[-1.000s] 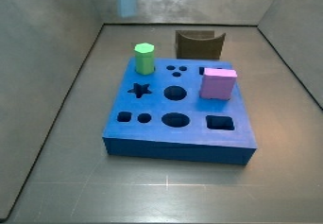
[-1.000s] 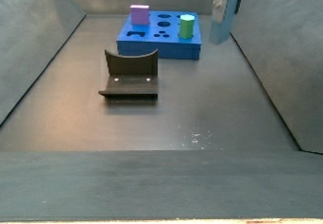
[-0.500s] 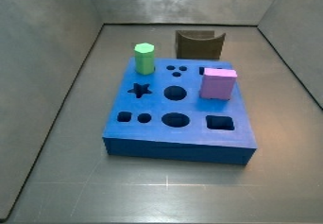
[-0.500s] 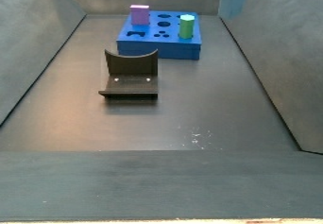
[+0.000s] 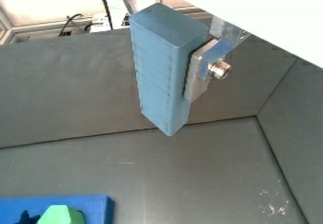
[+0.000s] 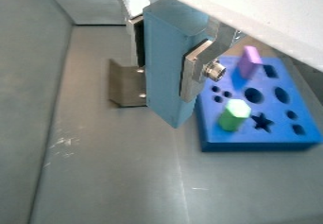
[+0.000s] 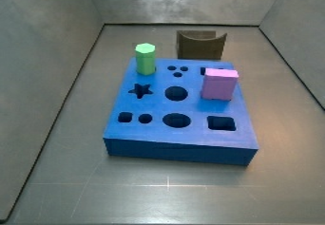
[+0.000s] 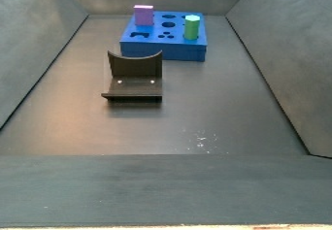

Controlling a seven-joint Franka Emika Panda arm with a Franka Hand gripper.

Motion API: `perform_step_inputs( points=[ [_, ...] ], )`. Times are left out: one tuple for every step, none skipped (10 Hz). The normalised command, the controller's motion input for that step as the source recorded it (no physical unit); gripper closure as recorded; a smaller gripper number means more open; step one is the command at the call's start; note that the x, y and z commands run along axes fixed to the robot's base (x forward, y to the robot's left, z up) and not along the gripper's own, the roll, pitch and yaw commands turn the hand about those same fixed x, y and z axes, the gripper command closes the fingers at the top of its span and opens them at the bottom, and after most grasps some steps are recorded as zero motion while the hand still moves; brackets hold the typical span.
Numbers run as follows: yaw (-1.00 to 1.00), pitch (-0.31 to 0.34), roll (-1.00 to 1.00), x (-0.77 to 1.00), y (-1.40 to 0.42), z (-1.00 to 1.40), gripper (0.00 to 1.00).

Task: Pick up the rectangle object. Move up. Move to above the board. Insert the rectangle object.
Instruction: Move to above the board.

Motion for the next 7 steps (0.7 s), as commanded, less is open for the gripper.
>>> perform_step_inputs(
  points=[
    [-1.00,0.026,0.12,0.34,-1.00,-0.29,1.00],
    [-1.00,0.017,0.11,0.36,-1.00,-0.31,1.00],
    [-1.00,0.017,0.10,0.37,-1.00,-0.31,1.00],
    [-1.00,0.013,0.09,0.37,-1.00,-0.30,1.00],
    [-1.00,0.009,0.09,0.38,-1.00,-0.31,1.00],
    [-1.00,0.017,0.09,0.40,-1.00,-0.31,1.00],
    [-1.00,0.021,0.08,0.41,-1.00,-0.31,1.00]
  ],
)
